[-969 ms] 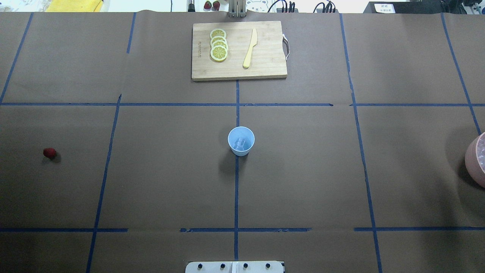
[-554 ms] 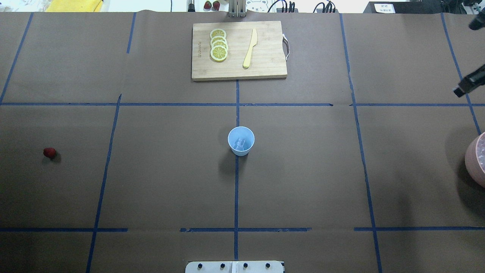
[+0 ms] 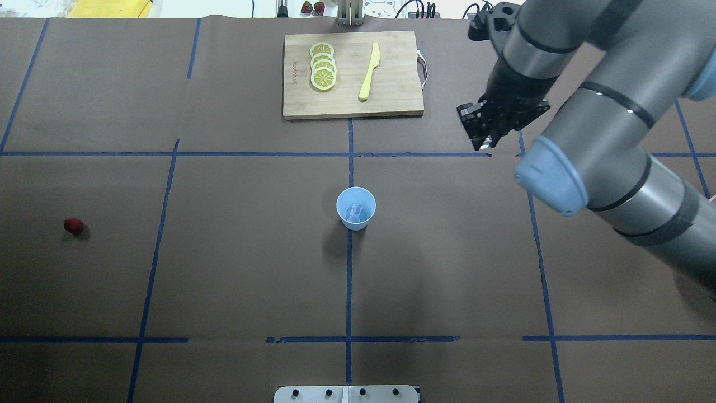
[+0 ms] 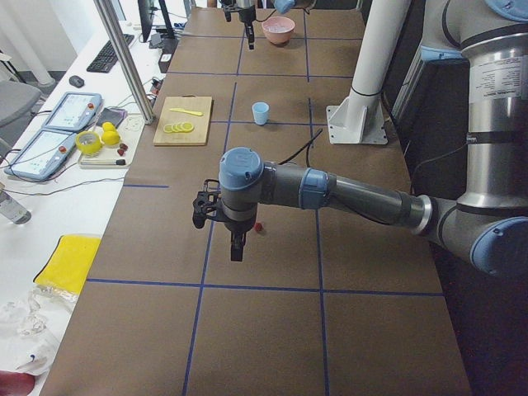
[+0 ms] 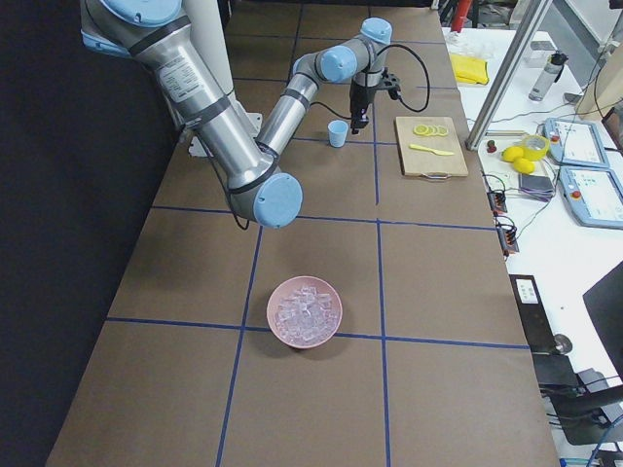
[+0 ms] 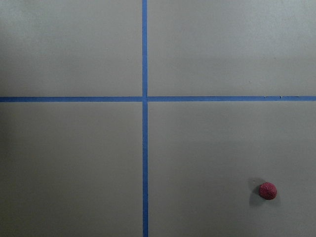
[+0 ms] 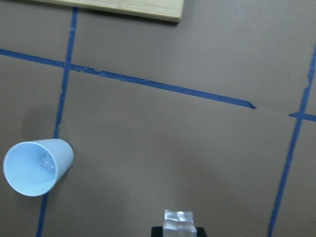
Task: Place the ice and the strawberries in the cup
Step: 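Carry the ice cube in the right gripper over the blue cup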
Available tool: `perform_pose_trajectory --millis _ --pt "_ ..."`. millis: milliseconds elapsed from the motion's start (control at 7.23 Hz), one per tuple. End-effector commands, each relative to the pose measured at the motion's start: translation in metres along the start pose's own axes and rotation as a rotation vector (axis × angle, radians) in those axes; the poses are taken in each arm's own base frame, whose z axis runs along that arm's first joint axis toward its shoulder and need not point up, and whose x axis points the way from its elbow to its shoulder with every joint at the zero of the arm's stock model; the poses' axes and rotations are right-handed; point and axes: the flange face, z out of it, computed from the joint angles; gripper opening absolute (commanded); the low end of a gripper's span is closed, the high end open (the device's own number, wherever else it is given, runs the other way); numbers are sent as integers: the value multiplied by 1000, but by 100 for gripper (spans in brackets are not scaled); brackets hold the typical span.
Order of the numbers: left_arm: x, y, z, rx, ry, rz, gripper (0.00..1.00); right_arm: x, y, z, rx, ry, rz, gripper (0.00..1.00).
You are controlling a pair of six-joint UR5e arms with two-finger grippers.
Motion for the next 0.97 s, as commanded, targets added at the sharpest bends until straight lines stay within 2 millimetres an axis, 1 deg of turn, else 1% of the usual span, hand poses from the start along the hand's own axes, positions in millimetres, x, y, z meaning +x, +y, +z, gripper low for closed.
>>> perform_pose_trajectory --millis 0,138,277,415,692,830 --pt "-1 0 2 -3 1 -2 100 -90 -10 47 39 -37 65 0" --pt "-1 -1 1 -2 1 -1 100 -126 -10 68 63 -23 49 0" --pt "-1 -1 2 -3 1 -2 100 -143 -5 86 55 0 45 0" --pt "-1 -1 2 -3 1 -2 100 -154 0 98 59 20 37 0" --pt "-1 -1 2 -3 1 -2 100 -185 7 124 48 45 46 0" --pt "-2 -1 2 -4 -1 -3 100 -200 7 127 46 50 52 0"
